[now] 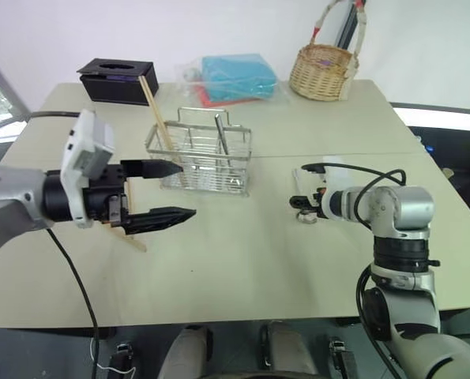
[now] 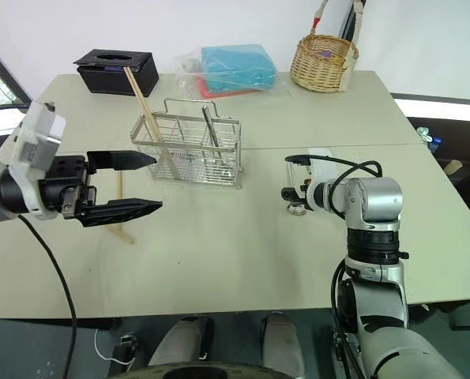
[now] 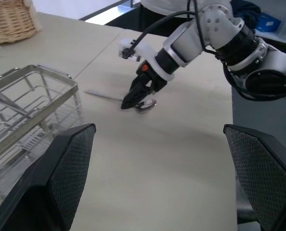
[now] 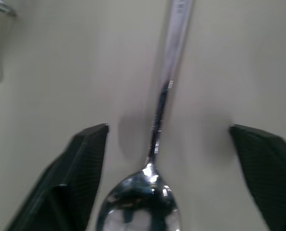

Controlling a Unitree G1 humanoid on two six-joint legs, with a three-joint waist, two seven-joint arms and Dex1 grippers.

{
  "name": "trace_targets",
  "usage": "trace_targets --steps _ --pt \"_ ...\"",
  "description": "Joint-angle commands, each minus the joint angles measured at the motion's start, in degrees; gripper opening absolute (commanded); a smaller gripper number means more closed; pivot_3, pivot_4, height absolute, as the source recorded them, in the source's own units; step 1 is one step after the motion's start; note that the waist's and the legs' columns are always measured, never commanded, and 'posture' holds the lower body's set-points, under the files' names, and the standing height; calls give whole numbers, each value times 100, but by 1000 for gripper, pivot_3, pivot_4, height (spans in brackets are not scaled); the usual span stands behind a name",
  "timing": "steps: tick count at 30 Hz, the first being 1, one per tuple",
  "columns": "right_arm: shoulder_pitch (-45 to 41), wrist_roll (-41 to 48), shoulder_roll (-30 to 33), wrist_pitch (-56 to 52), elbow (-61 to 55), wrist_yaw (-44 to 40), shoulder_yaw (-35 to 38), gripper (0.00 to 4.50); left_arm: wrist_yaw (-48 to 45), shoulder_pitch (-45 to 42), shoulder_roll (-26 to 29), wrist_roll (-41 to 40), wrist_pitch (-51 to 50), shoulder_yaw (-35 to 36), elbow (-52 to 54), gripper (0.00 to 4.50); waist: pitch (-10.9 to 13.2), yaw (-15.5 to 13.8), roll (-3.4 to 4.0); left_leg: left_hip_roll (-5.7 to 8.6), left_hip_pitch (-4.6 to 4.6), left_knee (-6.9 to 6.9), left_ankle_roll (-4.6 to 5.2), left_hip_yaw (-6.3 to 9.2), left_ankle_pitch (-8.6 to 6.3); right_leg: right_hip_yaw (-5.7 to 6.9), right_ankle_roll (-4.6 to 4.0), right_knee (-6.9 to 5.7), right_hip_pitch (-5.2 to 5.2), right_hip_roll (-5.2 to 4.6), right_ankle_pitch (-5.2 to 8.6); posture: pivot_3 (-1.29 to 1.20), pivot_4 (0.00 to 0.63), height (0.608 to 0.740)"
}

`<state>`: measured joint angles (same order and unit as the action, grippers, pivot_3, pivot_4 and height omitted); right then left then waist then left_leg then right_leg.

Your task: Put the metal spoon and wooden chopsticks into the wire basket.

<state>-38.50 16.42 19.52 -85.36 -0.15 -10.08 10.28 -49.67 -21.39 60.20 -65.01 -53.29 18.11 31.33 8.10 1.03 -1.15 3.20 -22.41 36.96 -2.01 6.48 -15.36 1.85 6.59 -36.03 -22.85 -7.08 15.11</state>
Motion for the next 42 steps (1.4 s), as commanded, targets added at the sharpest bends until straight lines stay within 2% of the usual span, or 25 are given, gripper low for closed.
trace_targets --steps 1,5,6,15,20,25,29,34,42 --pt "-29 -68 -166 321 279 33 -20 2114 -20 -205 26 -37 34 -55 10 4500 -1 1 -5 -1 4 1 0 1 0 0 0 0 0 4 0 0 150 661" --pt "-20 -72 -234 456 378 18 -19 84 -5 -340 2 -38 44 -131 -33 4500 -1 4 -5 -4 6 3 0 7 0 -4 0 -1 8 14 0 0 150 661" --pt "-13 -74 -229 482 385 11 -17 30 -3 -389 -1 -34 45 -146 -72 4500 -1 3 -5 -4 6 2 0 8 0 -4 0 -2 7 15 0 0 150 661" --pt "0 -115 107 1030 212 -154 -64 30 -12 -518 -66 141 117 -227 -219 4500 1 -7 -4 -3 2 2 0 7 0 -9 0 -1 5 16 0 0 150 661" --pt "-426 63 467 2382 -283 -490 308 30 157 -544 -171 313 236 -116 -377 4500 20 -18 22 -1 -2 -1 0 5 0 -10 10 2 2 16 -5 0 150 661" --pt "-1453 1249 -206 2684 -881 -790 935 30 238 -656 -274 597 444 -103 -665 4500 21 54 21 -10 1 -13 0 3 0 -11 21 -3 -8 22 -11 0 150 661" --pt "-1959 1701 -967 2834 -898 -682 761 30 238 -792 -360 766 556 -139 -872 4500 18 69 15 -17 4 -26 0 15 0 -8 18 -14 -30 31 -10 0 150 661" --pt "-1804 1376 -1571 3648 -488 -722 -48 30 251 -884 -427 892 624 -159 -954 4500 19 48 13 -2 -1 -16 0 12 0 -18 19 -15 -40 22 -11 0 150 661" --pt "-1166 758 -2015 5290 527 -1130 -874 30 418 -879 -398 845 538 53 -901 4500 20 20 14 -2 -2 -16 -1 13 0 -21 20 -20 -47 25 -12 0 150 661"
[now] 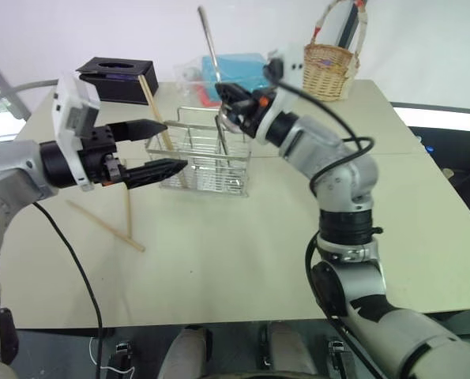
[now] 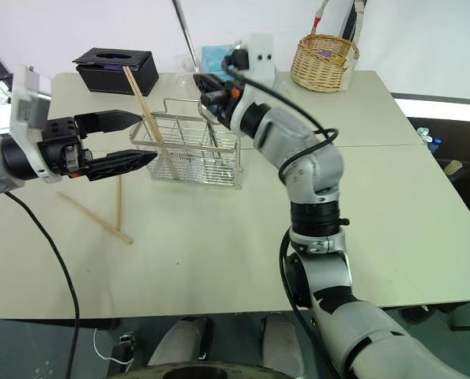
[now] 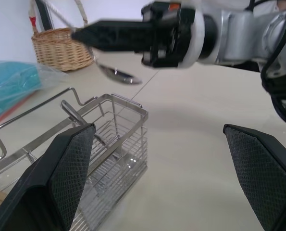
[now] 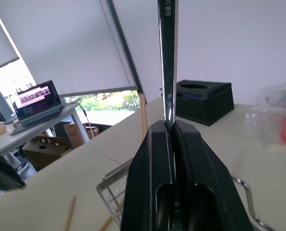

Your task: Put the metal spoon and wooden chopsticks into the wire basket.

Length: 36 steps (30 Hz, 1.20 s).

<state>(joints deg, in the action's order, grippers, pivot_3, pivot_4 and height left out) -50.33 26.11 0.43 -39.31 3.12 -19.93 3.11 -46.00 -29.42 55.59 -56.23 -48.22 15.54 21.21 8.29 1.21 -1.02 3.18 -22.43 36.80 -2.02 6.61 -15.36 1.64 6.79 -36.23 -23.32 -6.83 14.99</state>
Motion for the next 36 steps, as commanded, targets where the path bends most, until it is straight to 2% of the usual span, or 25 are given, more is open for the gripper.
trace_targets --steps 1,7,14,17,24,31,36 --pt "61 -280 -151 902 320 -188 -212 30 74 -67 73 -38 20 333 127 4500 1 5 0 0 0 0 -1 0 0 0 0 -1 0 0 0 0 150 661" --pt "112 -535 -341 1992 1058 -320 -238 30 220 18 87 -129 -82 510 259 4500 1 14 0 -2 3 2 -7 3 4 0 0 -4 0 2 -1 0 150 661" --pt "49 -477 -326 2390 1481 -414 -103 30 334 14 54 -149 -131 583 296 4500 1 1 0 -1 4 3 -9 3 5 -1 -1 -3 4 2 -1 0 150 661" --pt "93 -523 -295 2481 1543 -405 -102 950 326 -19 56 -130 -118 566 260 4500 0 5 0 -1 4 3 -9 3 5 -1 -1 -4 3 3 -1 0 150 661" --pt "183 -478 -147 2329 1238 -240 -3 4420 249 -133 34 -47 -45 462 140 4500 0 -7 0 -1 4 10 -10 5 5 -1 -3 -9 5 2 -1 0 150 661" --pt "128 -217 276 1822 506 -268 172 4477 262 -227 -47 33 17 410 0 4500 1 -5 -1 0 3 10 -10 5 5 -1 -3 -9 4 2 -2 0 150 661" --pt "-205 1081 1475 547 -800 -1331 578 4477 677 -133 -53 -7 -102 822 -56 4500 5 -25 3 0 -1 9 -10 5 5 0 -2 -3 5 0 -2 0 150 661"
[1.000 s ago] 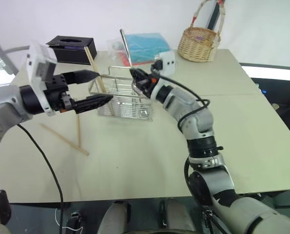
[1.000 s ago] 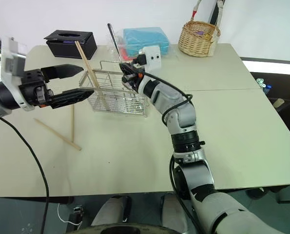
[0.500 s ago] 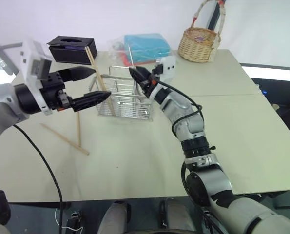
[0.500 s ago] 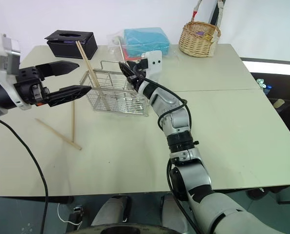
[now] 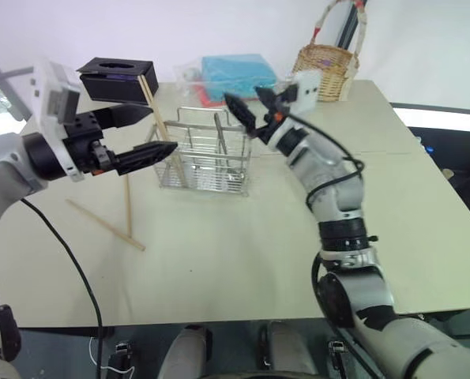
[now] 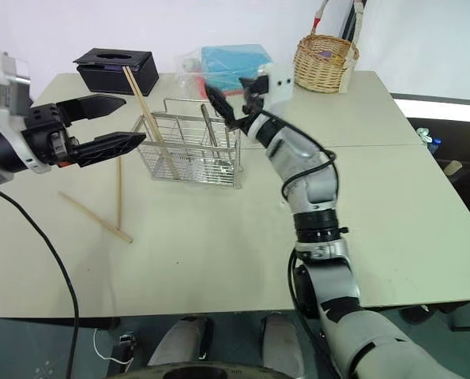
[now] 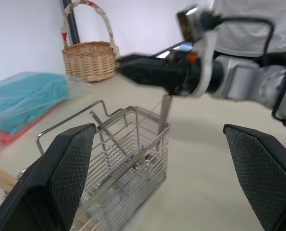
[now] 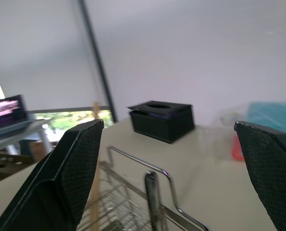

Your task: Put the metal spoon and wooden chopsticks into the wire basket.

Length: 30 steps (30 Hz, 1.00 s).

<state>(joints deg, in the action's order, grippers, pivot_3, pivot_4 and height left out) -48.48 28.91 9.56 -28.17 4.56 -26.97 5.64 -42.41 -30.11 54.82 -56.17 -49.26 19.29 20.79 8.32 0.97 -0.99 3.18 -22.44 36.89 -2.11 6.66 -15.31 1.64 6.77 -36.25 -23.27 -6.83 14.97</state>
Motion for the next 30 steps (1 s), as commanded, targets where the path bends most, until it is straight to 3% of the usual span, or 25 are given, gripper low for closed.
trace_targets --steps 1,5,10,12,14,17,20,23,30 --pt "-423 1064 879 -800 -1165 -899 390 4477 583 -76 -8 6 -55 550 -37 4500 2 1 0 0 -1 0 0 -1 0 0 0 3 2 -1 0 0 150 661" --pt "-379 1856 1878 -1460 -1660 -1754 595 4477 1900 -238 -221 54 -414 855 -123 4500 -8 -6 -17 -5 6 -4 7 1 -4 5 2 8 12 0 1 0 150 661" --pt "369 2135 2962 -1656 -2162 -3057 451 4477 4619 -649 -1070 -287 -1591 1477 -394 4500 -20 -28 -43 -8 8 5 7 3 -4 7 6 11 32 0 2 0 150 661" --pt "764 2135 3283 -1614 -2382 -3475 347 4477 5465 -596 -1241 66 -2292 1374 -203 4500 -18 -31 -55 -8 12 7 7 4 -4 5 9 14 55 -4 3 0 150 661" --pt "1100 2079 3508 -1524 -2591 -3783 259 4477 6468 -616 -1756 491 -3095 1654 -66 4500 -15 -35 -53 -3 11 10 6 1 -5 4 11 14 55 -4 3 0 150 661" --pt "1452 2105 3700 -1525 -2766 -3993 217 4477 7626 -876 -2955 1330 -3906 2539 212 4500 -15 -41 -70 -2 10 13 4 0 -5 3 18 15 57 -12 0 0 150 661" --pt "1599 2138 3740 -1564 -2836 -3978 213 4477 8199 -1203 -3741 2230 -4267 3139 247 4500 -13 -60 -111 1 6 14 -1 0 -4 4 22 16 54 -12 -3 0 150 661" --pt "1690 2168 3737 -1581 -2913 -3935 226 4477 8311 -1431 -4185 2819 -4324 3408 59 4500 -14 -126 -114 1 6 14 -13 -1 -1 6 22 20 56 -12 -4 0 150 661" --pt "1796 2468 3576 -1764 -3121 -3419 329 4477 7953 -1792 -4296 3666 -3736 3404 -1078 4500 -13 -297 -120 4 3 15 -54 -3 -3 9 23 23 56 -19 -4 0 150 661"
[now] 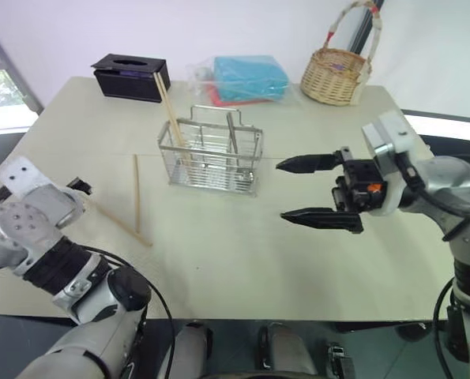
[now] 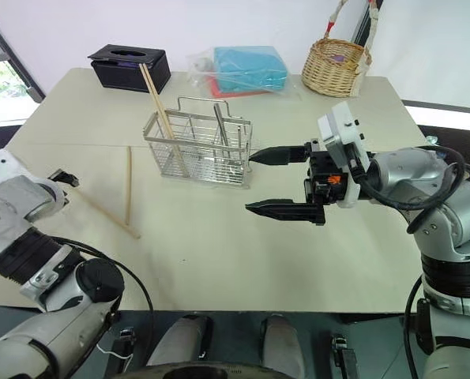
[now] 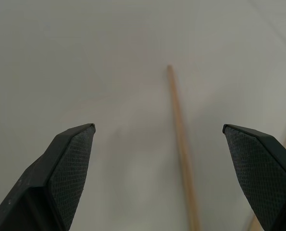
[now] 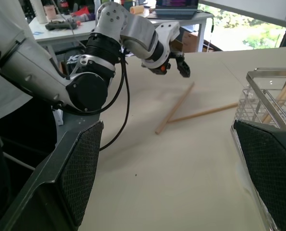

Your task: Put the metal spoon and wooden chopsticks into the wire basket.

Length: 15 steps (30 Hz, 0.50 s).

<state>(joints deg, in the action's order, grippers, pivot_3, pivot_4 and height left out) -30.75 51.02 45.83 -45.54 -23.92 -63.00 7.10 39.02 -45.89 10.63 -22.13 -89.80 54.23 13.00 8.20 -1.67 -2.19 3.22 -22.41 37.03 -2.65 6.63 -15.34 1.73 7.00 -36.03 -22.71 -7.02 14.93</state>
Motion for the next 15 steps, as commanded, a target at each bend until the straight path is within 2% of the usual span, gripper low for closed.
trace_targets --steps 1,12,15 --pt "52 313 -66 -51 -316 256 209 4477 -274 -247 178 324 417 -147 -494 4500 0 -52 -1 0 -1 0 -2 0 -1 0 0 0 -1 -1 0 0 150 661" --pt "319 846 -217 -163 -695 1073 397 4477 -966 -692 724 782 1521 -732 -2732 4500 0 -60 -1 0 -2 -2 -5 1 -1 5 1 -1 -4 -3 -1 0 150 661" --pt "326 959 -189 -193 -680 1216 454 4500 -1001 -691 719 824 1604 -753 -2939 3617 0 -51 -1 0 -2 -2 -3 0 -1 5 2 -1 -6 -3 -1 0 150 661"
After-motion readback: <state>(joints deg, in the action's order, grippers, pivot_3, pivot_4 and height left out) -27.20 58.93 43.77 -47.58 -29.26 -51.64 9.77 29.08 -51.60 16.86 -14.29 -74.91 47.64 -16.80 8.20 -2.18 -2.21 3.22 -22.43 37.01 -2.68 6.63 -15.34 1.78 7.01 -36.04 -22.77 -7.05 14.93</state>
